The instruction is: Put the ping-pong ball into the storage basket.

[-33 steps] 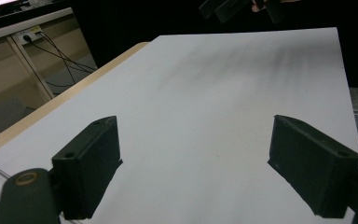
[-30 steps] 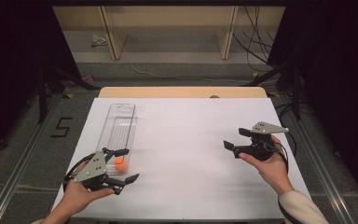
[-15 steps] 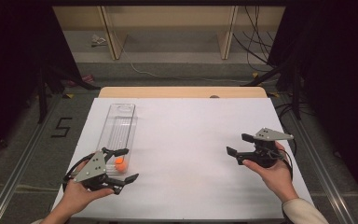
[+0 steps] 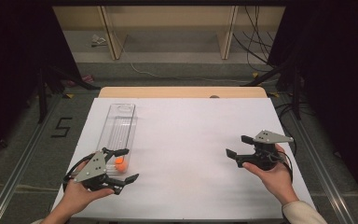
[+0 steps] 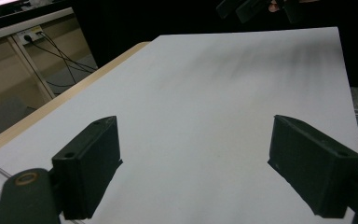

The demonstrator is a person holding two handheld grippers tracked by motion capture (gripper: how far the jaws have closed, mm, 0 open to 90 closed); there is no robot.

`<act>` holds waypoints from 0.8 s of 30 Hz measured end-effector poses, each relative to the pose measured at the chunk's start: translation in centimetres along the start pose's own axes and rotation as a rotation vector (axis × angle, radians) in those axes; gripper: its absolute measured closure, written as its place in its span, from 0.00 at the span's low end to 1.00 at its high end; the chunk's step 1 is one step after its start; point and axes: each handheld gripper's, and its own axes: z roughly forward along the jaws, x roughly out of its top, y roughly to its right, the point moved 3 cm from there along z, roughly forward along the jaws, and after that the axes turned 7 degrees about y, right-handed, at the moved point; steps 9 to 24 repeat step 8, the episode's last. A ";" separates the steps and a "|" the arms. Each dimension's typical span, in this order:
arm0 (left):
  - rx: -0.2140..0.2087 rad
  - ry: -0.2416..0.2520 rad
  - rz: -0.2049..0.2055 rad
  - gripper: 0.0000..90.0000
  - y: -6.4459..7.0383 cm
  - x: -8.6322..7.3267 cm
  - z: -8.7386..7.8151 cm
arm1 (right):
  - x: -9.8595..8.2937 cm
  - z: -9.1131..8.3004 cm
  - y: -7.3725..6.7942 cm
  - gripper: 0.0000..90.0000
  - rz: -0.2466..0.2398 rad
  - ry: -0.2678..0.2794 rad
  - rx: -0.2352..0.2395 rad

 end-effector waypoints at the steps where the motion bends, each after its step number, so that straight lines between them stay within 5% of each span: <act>1: 0.000 0.000 0.000 0.18 0.0 0.0 0.0 | 0.0 0.0 0.0 0.18 0.001 0.001 -0.002; 24: 0.000 0.001 0.001 0.18 0.0 0.0 0.1 | -0.1 0.1 0.1 0.18 0.003 0.003 0.001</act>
